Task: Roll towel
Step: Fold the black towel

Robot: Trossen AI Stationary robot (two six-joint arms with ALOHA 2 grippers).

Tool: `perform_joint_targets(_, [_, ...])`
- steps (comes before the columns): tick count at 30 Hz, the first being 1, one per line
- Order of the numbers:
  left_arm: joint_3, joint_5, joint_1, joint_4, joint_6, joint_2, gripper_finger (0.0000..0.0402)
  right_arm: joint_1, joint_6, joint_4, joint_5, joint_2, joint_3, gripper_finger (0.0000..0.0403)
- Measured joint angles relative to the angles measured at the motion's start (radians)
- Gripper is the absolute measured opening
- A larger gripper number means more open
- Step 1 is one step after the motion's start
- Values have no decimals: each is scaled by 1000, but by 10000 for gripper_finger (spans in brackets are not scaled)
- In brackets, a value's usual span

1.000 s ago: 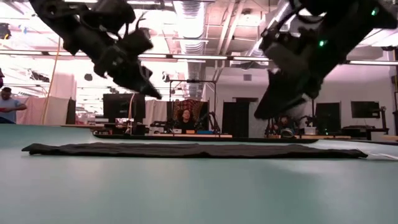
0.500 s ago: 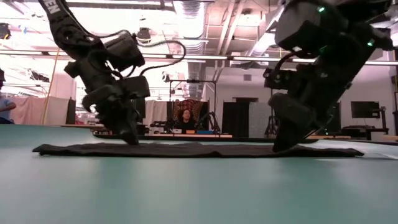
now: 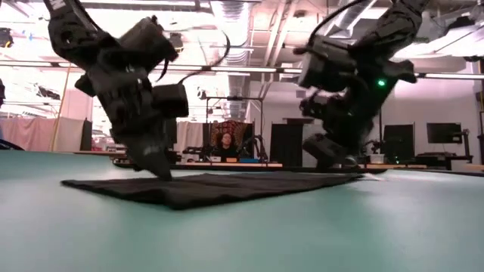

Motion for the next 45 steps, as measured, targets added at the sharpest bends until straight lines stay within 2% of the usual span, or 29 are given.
perform_joint_targets(5, [73, 6, -91, 35, 8, -20, 29, -10, -65, 20, 16, -99, 1, 132])
perform_joint_targets(9, [134, -2, -107, 28, 157, -53, 14, 55, -61, 14, -13, -210, 2, 132])
perform_joint_targets(13, [160, -78, -39, -26, 383, -95, 11, 136, 24, 34, -155, -247, 3, 132])
perform_joint_targets(15, [166, -86, 24, -33, 480, -104, 17, 184, 54, 55, -171, -218, 3, 133])
perform_joint_targets(18, [162, -34, 118, -39, 563, -109, 35, 239, 108, 83, -162, -157, 2, 138])
perform_joint_targets(24, [162, -4, 229, -118, 620, -108, 52, 273, 181, 117, -132, -53, 2, 140])
perform_joint_targets(30, [139, 27, 253, -117, 650, -50, 44, 246, 199, 101, -122, -16, 2, 140])
perform_joint_targets(35, [134, -34, 264, -103, 705, 54, 35, 230, 196, 76, -123, -16, 2, 136])
perform_joint_targets(41, [137, -53, 277, -59, 647, 156, 26, 230, 189, 5, -126, -20, 2, 134])
perform_joint_targets(45, [139, -1, 270, -64, 583, 201, 21, 206, 187, -39, -125, -20, 2, 134])
